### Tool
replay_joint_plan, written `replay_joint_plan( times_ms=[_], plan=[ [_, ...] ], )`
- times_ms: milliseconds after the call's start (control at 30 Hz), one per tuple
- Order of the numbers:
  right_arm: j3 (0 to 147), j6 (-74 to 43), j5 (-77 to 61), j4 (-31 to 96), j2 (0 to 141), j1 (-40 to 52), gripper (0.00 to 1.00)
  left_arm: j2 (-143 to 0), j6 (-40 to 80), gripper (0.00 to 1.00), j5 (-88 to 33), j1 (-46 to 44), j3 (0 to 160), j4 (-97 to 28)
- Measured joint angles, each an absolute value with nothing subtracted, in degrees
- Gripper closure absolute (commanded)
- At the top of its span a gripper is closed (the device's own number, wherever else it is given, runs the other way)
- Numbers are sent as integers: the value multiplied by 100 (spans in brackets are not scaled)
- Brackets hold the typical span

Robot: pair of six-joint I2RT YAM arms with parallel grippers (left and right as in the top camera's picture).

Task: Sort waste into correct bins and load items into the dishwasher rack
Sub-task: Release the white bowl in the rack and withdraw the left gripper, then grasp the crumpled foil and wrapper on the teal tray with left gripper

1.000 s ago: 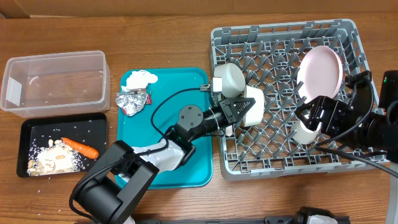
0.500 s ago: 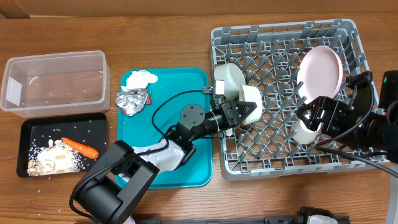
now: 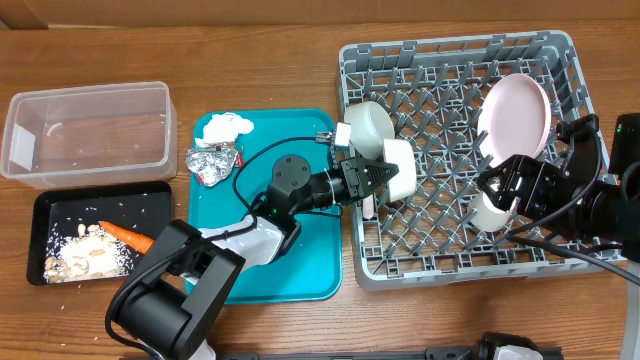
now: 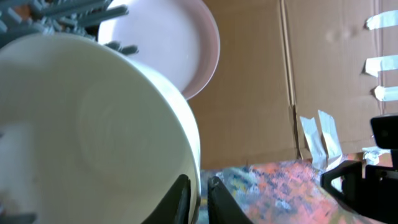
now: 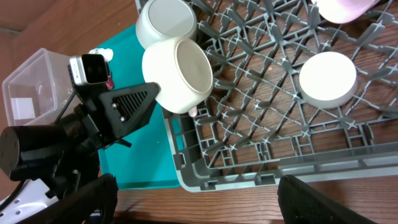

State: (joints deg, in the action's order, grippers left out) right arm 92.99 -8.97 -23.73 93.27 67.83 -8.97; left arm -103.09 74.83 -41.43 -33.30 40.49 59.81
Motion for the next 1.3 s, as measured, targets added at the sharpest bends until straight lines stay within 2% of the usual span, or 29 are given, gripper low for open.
replay_joint_plan(
  times_ms=[200, 233, 300, 333, 367, 467, 600, 833, 1000, 1300],
  plan=[
    [9299, -895, -2311, 9365, 6783, -897, 14, -10309, 7212, 79, -4661, -3175, 4049, 5234],
    [9299, -895, -2309, 9365, 6783, -897, 14, -10309, 7133, 73, -4757, -3131, 4047, 5050],
    [9299, -895, -2305, 9365, 6783, -897, 14, -10309, 6963, 47, -4895, -3037, 4042, 4716],
    [9299, -895, -2300, 9367, 6783, -897, 14, -10309, 6906, 2, -4952, -2987, 4038, 4606],
    [9299, -895, -2296, 9365, 6783, -897, 14, -10309, 6829, 0, -5000, -2936, 4036, 4532],
    [9299, -897, -2292, 9365, 6783, -897, 14, -10064, 6742, 0, -5210, -2788, 4058, 4375],
    [9299, -893, -2287, 9358, 6783, -897, 14, -9620, 6407, 0, -5201, -2534, 4045, 3385],
    [9299, -895, -2290, 9349, 6783, -897, 13, -8182, 5256, 0, -4517, -1900, 3992, 38],
    [9299, -893, -2290, 9323, 6783, -897, 13, -7203, 4287, 0, -3374, -1461, 3970, -1935],
    [9299, -893, -2290, 9146, 6783, -897, 12, -6160, 3116, 0, -2250, -1031, 4047, -1623]
  ],
)
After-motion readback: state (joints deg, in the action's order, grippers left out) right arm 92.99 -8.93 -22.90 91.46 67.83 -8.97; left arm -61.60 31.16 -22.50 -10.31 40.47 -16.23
